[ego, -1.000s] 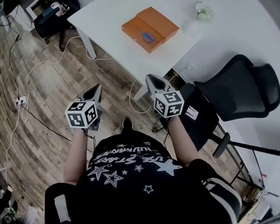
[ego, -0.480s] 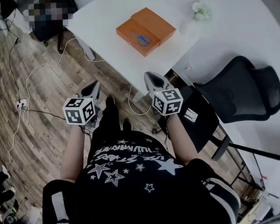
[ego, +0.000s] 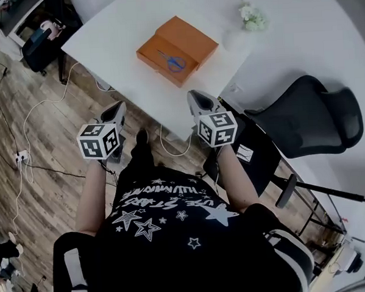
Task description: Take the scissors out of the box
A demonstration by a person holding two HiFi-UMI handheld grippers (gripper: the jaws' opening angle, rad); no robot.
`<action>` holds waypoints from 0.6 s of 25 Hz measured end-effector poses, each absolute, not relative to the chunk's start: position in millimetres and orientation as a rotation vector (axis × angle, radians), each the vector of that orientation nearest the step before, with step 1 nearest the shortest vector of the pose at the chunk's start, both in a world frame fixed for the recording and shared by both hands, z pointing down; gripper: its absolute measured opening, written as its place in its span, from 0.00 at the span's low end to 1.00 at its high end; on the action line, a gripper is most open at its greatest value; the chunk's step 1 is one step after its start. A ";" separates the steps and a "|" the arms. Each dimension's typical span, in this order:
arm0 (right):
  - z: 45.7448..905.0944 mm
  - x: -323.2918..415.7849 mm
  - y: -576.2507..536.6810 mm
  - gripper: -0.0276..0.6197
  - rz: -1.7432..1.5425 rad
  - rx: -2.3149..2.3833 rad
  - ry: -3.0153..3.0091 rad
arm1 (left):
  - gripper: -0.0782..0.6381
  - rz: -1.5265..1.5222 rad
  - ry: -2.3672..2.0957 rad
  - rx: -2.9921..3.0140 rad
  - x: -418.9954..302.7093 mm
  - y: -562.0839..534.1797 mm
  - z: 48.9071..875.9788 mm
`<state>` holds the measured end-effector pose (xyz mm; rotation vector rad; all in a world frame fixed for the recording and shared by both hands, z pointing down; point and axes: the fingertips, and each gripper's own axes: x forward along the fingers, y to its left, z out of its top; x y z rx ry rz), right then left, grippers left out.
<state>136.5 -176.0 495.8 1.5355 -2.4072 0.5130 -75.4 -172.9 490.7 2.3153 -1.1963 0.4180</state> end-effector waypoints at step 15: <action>528.9 132.2 -321.7 0.13 0.524 1.456 -2.093 | 0.13 0.481 -1.023 2.363 -64.1 -340.2 496.9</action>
